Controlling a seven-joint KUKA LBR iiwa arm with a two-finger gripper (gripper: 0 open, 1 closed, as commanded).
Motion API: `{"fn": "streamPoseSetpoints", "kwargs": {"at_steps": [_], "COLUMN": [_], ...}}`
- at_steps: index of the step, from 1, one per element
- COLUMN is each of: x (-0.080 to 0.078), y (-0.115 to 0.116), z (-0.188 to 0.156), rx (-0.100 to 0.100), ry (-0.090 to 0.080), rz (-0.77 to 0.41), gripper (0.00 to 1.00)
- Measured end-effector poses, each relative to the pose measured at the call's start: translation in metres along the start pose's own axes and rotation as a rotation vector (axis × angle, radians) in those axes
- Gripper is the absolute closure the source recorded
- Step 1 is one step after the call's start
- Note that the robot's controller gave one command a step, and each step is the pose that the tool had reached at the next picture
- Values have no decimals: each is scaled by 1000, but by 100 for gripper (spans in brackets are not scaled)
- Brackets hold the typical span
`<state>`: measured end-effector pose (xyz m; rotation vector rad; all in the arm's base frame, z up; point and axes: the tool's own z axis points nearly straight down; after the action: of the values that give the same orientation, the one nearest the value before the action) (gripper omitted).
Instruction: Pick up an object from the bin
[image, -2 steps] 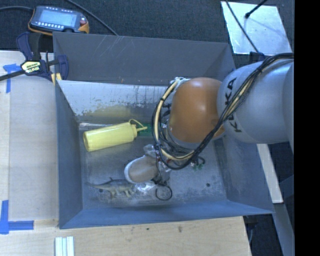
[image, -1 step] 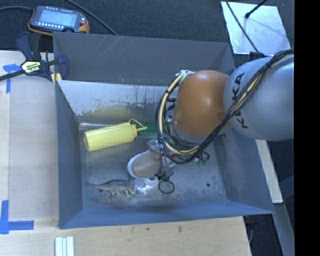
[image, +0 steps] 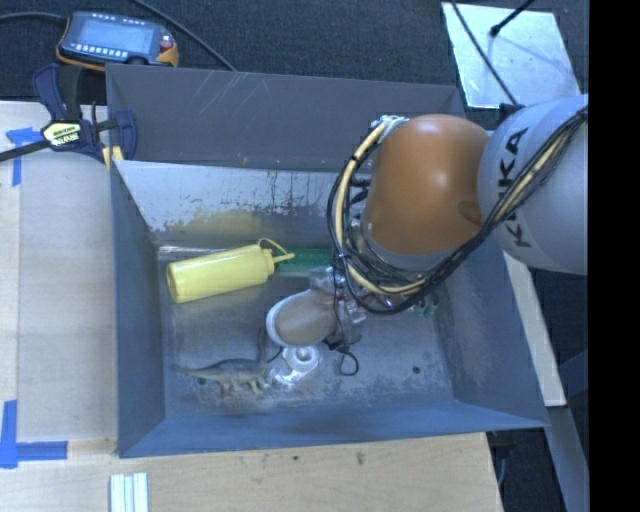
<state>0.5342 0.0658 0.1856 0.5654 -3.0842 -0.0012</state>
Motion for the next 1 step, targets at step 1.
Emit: {"fn": "streamPoseSetpoints", "kwargs": {"at_steps": [1], "x": [-11], "y": [-10], "z": [-40], "rx": [4], "ry": [-14], "rz": [11], "gripper": [100]}}
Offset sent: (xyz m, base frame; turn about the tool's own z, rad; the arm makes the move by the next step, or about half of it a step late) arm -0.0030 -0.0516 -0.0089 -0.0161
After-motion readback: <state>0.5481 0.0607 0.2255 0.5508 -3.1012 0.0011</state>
